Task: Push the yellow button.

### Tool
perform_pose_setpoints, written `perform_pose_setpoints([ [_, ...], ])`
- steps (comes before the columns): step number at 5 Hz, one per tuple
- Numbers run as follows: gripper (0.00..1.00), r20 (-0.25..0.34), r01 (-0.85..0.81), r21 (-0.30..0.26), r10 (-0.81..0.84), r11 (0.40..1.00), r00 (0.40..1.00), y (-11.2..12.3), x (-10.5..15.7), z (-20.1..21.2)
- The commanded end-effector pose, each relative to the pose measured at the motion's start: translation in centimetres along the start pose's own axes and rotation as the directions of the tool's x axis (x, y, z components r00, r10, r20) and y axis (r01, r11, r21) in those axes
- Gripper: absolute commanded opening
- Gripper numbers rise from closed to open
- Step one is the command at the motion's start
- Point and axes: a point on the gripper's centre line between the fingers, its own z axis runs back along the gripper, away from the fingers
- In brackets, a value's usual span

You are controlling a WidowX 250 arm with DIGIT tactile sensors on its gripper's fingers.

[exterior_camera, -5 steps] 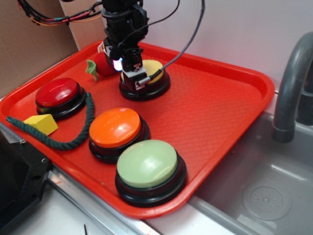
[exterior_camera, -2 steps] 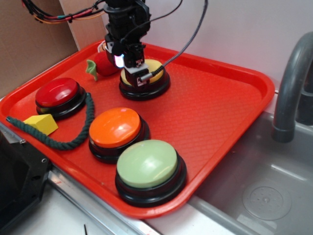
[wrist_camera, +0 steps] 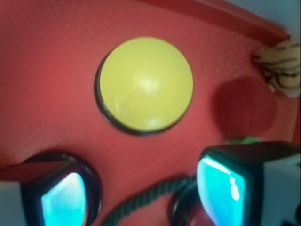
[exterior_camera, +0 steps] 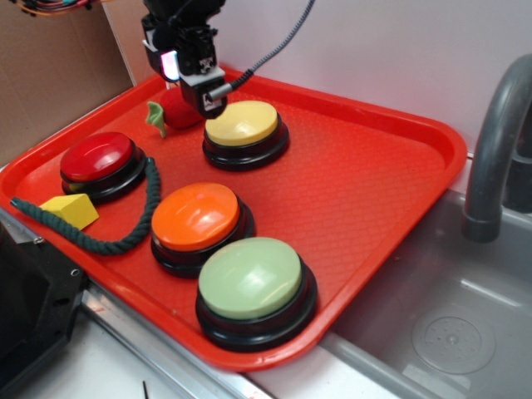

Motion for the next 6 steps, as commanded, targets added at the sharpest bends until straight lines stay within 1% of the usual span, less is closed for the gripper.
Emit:
perform_pose_setpoints([
  [1, 1.00, 0.078, -0.014, 0.006, 0.013, 1.000, 0.997, -0.1, 0.7, 1.9],
  [2, 1.00, 0.091, -0.029, 0.010, 0.028, 1.000, 0.995, 0.0, 0.5, 2.1],
  [3, 1.00, 0.090, -0.032, 0.005, 0.032, 0.999, 0.995, 0.0, 0.3, 2.3],
  [6, 1.00, 0.067, -0.041, 0.003, 0.040, 0.999, 0.997, -0.2, -0.1, 2.9],
])
